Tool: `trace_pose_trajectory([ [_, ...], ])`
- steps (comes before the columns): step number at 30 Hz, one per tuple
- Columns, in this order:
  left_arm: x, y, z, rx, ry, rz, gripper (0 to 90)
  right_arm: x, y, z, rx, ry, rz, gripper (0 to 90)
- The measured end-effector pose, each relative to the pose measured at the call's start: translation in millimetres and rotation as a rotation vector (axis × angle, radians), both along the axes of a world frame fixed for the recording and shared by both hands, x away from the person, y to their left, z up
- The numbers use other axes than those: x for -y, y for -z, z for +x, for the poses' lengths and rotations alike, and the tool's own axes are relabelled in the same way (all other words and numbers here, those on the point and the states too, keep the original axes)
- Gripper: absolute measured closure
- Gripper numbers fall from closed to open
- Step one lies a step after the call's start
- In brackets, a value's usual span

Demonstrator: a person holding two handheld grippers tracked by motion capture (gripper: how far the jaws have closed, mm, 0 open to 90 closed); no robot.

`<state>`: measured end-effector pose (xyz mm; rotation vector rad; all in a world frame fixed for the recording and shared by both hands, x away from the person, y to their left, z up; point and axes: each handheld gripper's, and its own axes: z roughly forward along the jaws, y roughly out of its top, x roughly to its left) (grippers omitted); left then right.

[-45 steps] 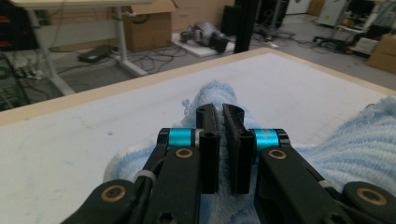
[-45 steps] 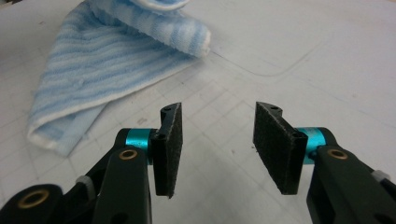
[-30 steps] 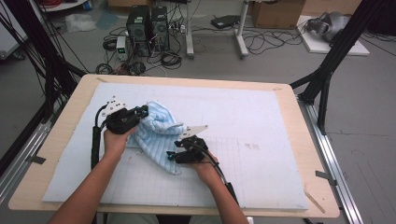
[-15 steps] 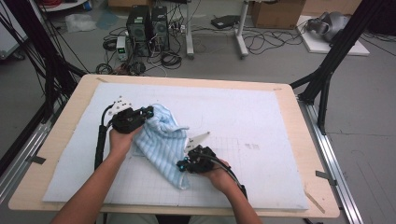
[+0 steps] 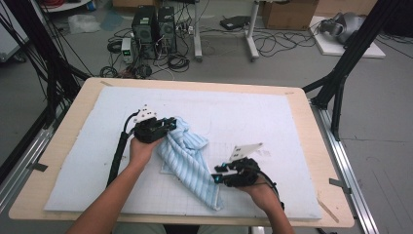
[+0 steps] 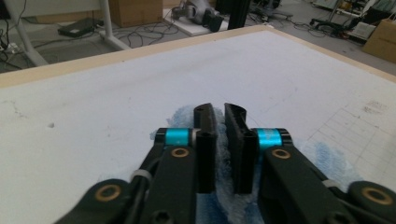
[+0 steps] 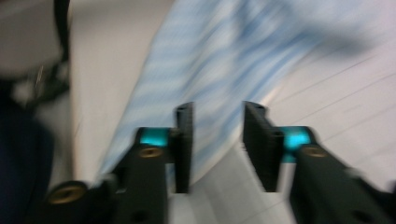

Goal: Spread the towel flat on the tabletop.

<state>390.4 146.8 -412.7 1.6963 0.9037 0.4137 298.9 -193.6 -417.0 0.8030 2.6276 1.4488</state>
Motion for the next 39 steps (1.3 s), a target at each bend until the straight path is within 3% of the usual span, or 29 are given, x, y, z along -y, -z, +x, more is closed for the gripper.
trace_pose_trajectory([
  [2, -5.7, -4.1, -1.2, 0.009, -0.018, -0.008, 60.2, 9.2, -7.6, 11.5, 0.036, 0.097, 0.061, 57.2],
  [3, -8.5, -6.4, -2.1, 0.021, -0.026, -0.003, 56.0, 13.0, -11.7, 26.6, 0.048, 0.211, 0.068, 53.3],
  [4, -11.3, -8.4, -2.9, 0.03, -0.034, -0.004, 56.0, 13.0, -11.7, 26.6, 0.048, 0.211, 0.068, 53.3],
  [8, -22.1, -12.9, -5.1, 0.049, -0.034, 0.013, 52.6, 3.8, -10.7, 56.9, 0.052, 0.316, 0.051, 52.2],
  [11, -26.0, -12.5, -8.0, 0.052, -0.022, 0.03, 49.4, -13.9, -5.6, 77.4, 0.037, 0.319, 0.007, 52.2],
  [16, -32.5, -8.5, -13.5, 0.044, -0.016, 0.05, 45.2, -49.1, 5.2, 108.1, 0.004, 0.266, -0.076, 50.8],
  [19, -35.0, -8.7, -14.8, 0.04, -0.007, 0.085, 44.0, -68.4, 15.6, 119.8, -0.033, 0.22, -0.119, 50.5],
  [22, -37.1, -11.1, -16.7, 0.053, -0.007, 0.085, 44.0, -85.7, 24.6, 123.4, -0.058, 0.151, -0.168, 53.4],
  [23, -38.0, -11.8, -17.1, 0.055, -0.01, 0.08, 44.0, -88.8, 24.6, 122.3, -0.044, 0.149, -0.175, 57.3],
  [24, -39.0, -12.3, -17.3, 0.057, -0.013, 0.077, 44.0, -89.8, 24.0, 121.8, -0.052, 0.129, -0.174, 70.0],
  [25, -39.9, -12.6, -17.2, 0.058, -0.014, 0.08, 44.1, -90.5, 23.6, 121.2, -0.054, 0.096, -0.17, 77.0],
  [26, -40.3, -12.5, -17.2, 0.056, -0.016, 0.077, 44.1, -91.5, 22.1, 119.5, -0.044, 0.074, -0.185, 83.1],
  [28, -40.2, -12.4, -17.5, 0.05, -0.014, 0.076, 44.1, -93.8, 16.9, 115.6, 0.006, 0.06, -0.253, 85.4],
  [30, -39.8, -12.7, -17.9, 0.05, -0.013, 0.08, 44.1, -87.8, 9.6, 114.2, 0.052, 0.092, -0.269, 86.2],
  [34, -37.1, -12.3, -18.1, 0.046, -0.004, 0.074, 44.1, -58.9, -9.8, 117.0, 0.137, 0.241, -0.259, 86.7],
  [39, -30.5, -8.7, -17.3, 0.03, 0.014, 0.066, 44.1, -26.3, -27.7, 120.3, 0.248, 0.441, -0.324, 86.6],
])
